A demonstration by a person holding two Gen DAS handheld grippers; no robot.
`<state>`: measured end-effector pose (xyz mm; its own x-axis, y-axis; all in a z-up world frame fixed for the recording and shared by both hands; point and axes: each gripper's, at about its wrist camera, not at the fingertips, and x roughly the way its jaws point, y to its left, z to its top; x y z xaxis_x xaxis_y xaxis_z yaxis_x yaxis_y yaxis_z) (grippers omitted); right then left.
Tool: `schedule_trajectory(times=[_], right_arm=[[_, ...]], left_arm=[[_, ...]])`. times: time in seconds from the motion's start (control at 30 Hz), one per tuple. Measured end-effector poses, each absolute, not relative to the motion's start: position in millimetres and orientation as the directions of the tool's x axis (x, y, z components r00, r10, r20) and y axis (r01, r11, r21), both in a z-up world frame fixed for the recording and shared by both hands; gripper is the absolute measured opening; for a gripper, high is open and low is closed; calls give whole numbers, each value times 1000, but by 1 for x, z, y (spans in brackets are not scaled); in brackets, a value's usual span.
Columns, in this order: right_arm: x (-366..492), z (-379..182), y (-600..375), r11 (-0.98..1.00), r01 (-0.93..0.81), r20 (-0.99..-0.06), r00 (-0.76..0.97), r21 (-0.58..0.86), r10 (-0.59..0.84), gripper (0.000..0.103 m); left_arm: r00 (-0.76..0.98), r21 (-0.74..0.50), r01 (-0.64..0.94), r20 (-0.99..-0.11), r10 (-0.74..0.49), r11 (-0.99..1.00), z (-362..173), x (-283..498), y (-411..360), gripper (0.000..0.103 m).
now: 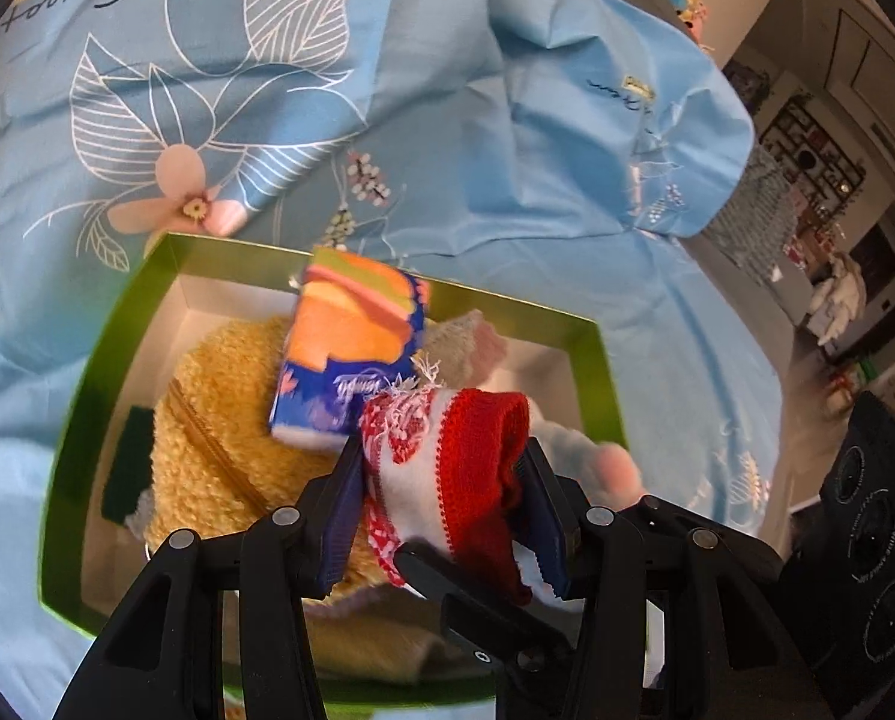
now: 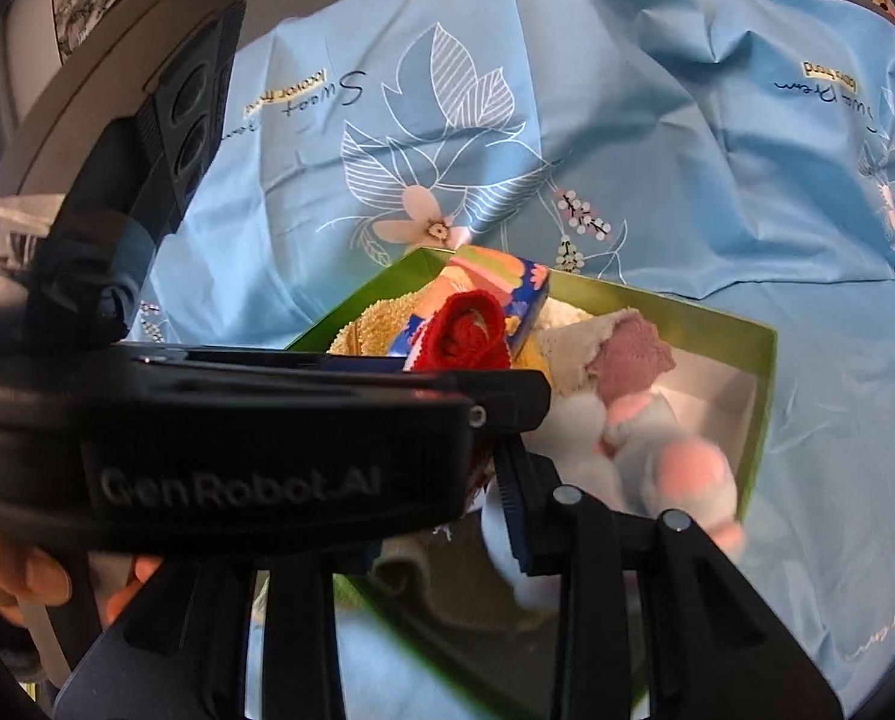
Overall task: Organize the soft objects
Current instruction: 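Carry the knit cap into the green box and open the left gripper, then withdraw the left gripper from the green box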
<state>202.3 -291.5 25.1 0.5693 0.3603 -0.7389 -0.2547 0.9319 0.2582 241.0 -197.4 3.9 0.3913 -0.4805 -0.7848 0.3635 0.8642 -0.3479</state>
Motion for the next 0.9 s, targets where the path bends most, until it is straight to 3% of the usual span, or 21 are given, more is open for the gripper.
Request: schedule_trajectory(times=[0.2,0.33,0.4,0.47,0.53,0.6,0.73,0.9], right_arm=[[217,13,-282,936,-266,-770,537,232,344,31],[212,16,-287,929,-263,-761,538,259,364,35],[209,19,-289,930,-257,-755,545,263,364,43],[203,23,-291,926,-262,-747,549,273,376,49],[196,28,-291,923,-276,-734,562,268,381,61],[187,32,-292,936,-265,-733,584,233,348,82],[169,40,-305,941,-229,-723,602,250,339,82],[144,50,-321,955,-176,-721,626,240,297,86]], left_arm=[[382,-365,322,-794,-473,874,-10,254,-186,51],[385,-353,335,-795,-469,874,-6,248,-184,61],[396,-329,346,-798,-455,879,-2,244,-185,77],[405,-316,360,-795,-452,878,2,241,-185,87],[404,-299,367,-801,-441,881,4,237,-185,87],[404,-296,356,-806,-432,886,6,234,-182,88],[435,-298,329,-794,-424,896,17,223,-168,101],[461,-276,308,-793,-397,910,25,206,-149,102]])
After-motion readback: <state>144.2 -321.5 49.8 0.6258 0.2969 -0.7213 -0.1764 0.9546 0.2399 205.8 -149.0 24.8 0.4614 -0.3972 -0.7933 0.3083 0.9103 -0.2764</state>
